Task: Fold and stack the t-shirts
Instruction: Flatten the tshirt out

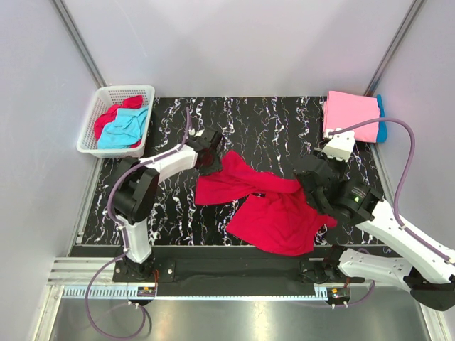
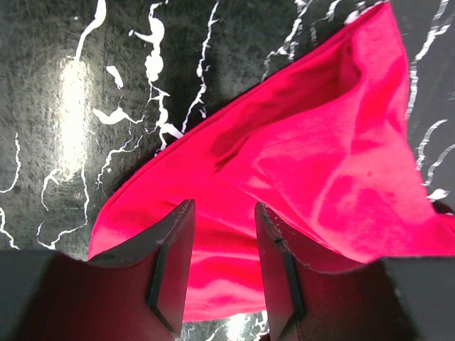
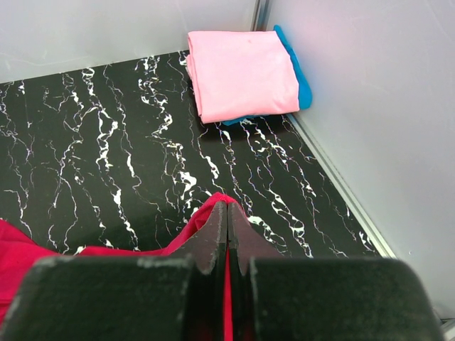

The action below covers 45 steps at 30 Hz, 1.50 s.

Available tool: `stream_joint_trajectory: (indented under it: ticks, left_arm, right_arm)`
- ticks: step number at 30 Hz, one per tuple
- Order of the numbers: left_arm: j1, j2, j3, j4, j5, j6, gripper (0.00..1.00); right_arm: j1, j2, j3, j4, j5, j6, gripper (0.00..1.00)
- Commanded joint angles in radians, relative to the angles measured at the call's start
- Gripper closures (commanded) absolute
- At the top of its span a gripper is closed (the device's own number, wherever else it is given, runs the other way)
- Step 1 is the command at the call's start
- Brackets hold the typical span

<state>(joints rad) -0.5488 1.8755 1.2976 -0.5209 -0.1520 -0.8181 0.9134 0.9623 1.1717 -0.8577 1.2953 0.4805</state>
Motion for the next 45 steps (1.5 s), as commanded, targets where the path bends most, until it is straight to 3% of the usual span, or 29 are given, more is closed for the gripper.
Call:
stream_joint_trajectory:
  ticks: [1, 17, 25, 45]
  left_arm:
    - [0.000, 0.010, -0.020, 0.065, 0.019, -0.006, 0.57]
    - [0.000, 0.073, 0.012, 0.131, -0.029, 0.025, 0.60]
    - [0.000, 0.062, 0.025, 0.131, -0.061, 0.039, 0.66]
    - [0.000, 0.024, 0.043, 0.159, -0.077, 0.069, 0.63]
  right_arm:
    - [-0.008, -0.017, -0.001, 0.032, 0.006, 0.027, 1.00]
    - [-0.018, -0.014, -0.001, 0.031, -0.001, 0.013, 1.00]
    - [-0.027, 0.012, -0.001, 0.031, -0.021, 0.020, 1.00]
    - [-0.030, 0.033, -0.001, 0.029, -0.034, 0.033, 1.00]
